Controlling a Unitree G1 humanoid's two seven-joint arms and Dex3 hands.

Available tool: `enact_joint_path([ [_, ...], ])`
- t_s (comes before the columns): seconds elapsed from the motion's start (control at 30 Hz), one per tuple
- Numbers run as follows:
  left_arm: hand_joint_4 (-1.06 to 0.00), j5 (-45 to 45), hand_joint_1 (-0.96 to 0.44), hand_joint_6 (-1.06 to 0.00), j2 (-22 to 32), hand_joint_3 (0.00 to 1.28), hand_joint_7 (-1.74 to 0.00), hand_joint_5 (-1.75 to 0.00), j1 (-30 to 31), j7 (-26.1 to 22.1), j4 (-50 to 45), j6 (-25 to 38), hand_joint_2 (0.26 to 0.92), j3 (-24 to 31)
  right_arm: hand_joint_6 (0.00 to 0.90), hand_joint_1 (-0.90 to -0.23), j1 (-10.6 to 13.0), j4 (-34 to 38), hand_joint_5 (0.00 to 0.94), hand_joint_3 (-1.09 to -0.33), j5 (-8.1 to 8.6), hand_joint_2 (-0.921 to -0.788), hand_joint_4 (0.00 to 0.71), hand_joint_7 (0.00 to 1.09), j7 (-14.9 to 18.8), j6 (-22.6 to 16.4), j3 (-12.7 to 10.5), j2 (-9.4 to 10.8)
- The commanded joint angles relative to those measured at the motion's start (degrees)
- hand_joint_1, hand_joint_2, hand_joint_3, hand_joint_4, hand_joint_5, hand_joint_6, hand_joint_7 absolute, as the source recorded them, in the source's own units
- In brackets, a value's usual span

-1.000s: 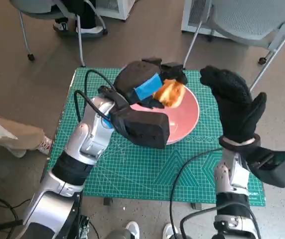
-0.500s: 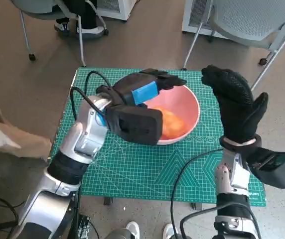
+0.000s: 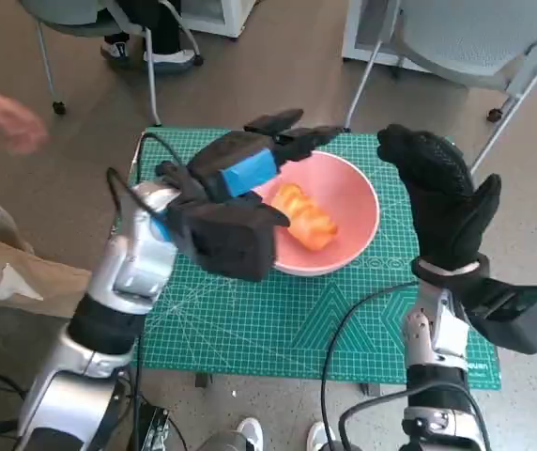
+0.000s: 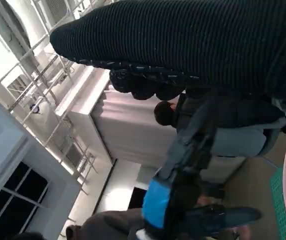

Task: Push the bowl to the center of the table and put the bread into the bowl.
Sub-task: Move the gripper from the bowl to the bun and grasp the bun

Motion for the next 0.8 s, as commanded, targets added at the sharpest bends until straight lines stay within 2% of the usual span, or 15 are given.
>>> enact_joint_path([
  [0.03, 0.00, -2.5, -0.49, -0.17, 4.6, 0.01, -0.01, 0.00, 2.8, -0.3, -2.9, -1.4, 0.785, 4.3, 0.066, -0.646, 1.5, 0.2, 0.007, -0.763, 0.06, -0.921, 0.245, 0.54, 0.3, 0.4, 0.3, 0.1],
  [0.17, 0.00, -3.6, -0.45, -0.17, 8.6, 0.00, -0.01, 0.00, 5.7, -0.6, -5.9, -0.7, 0.773, 8.0, 0.070, -0.642, 1.5, 0.3, 0.007, -0.764, 0.25, -0.921, 0.247, 0.54, 0.5, 0.6, 0.2, -0.2],
  [0.33, 0.00, -1.9, -0.39, -0.17, 12.6, 0.00, 0.00, 0.00, 9.3, -2.2, -10.6, 5.3, 0.743, 10.4, 0.073, -0.641, 1.7, 0.5, 0.007, -0.764, 0.39, -0.921, 0.247, 0.54, 0.7, 0.7, 0.1, -0.3],
  [0.63, 0.00, 5.5, -0.34, -0.15, 14.1, 0.00, 0.00, 0.00, 10.8, -3.3, -13.7, 17.6, 0.702, 7.2, 0.074, -0.639, 1.1, 1.4, 0.006, -0.765, 0.13, -0.921, 0.248, 0.54, 0.7, 0.5, 0.0, -0.5],
  [0.8, 0.00, 6.5, -0.29, -0.15, 13.5, 0.00, 0.00, 0.00, 10.6, -3.9, -13.2, 20.2, 0.692, 5.5, 0.074, -0.638, 0.5, 2.0, 0.005, -0.766, 0.09, -0.921, 0.247, 0.54, 0.8, 0.7, 0.1, -0.5],
])
